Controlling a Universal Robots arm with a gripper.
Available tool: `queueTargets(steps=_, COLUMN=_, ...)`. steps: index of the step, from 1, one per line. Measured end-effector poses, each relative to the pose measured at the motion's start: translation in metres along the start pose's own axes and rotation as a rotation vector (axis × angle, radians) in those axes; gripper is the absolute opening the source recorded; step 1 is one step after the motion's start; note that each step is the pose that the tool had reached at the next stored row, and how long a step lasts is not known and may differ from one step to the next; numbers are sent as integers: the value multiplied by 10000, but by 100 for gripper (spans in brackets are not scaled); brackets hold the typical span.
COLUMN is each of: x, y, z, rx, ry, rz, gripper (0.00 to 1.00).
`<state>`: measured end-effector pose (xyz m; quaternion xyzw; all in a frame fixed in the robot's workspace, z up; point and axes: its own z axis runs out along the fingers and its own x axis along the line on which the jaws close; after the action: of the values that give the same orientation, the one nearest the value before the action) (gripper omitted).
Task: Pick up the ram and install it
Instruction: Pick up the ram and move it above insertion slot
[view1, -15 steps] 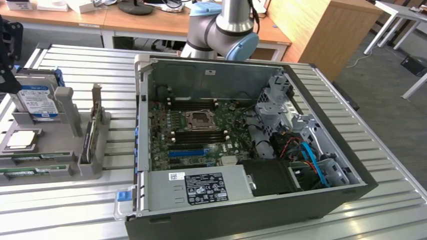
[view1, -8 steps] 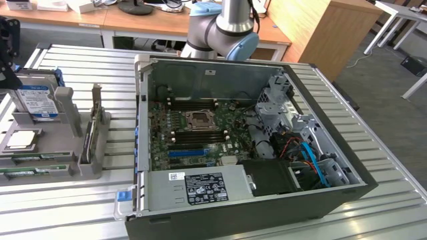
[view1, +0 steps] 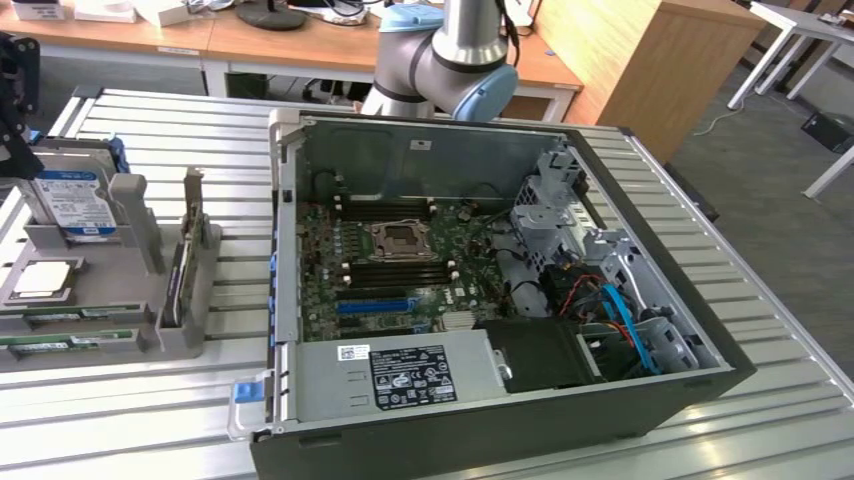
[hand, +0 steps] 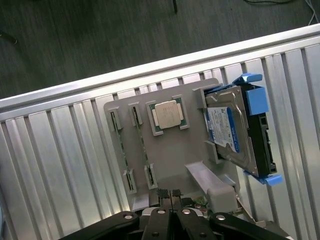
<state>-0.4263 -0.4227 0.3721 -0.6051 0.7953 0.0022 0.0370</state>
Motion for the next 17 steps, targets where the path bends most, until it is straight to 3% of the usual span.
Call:
queueTargets(steps=9, x=0, y=0, z=0, rx=0, ry=-3, rz=-51, gripper=11)
queueTargets(steps=13, x=-1, y=0, z=0, rx=-23, ry=-18, rz=-430, gripper=11)
queueTargets(steps=17, x=0, y=0, z=4, rx=-67, ry=-48, rz=-1141, gripper=11)
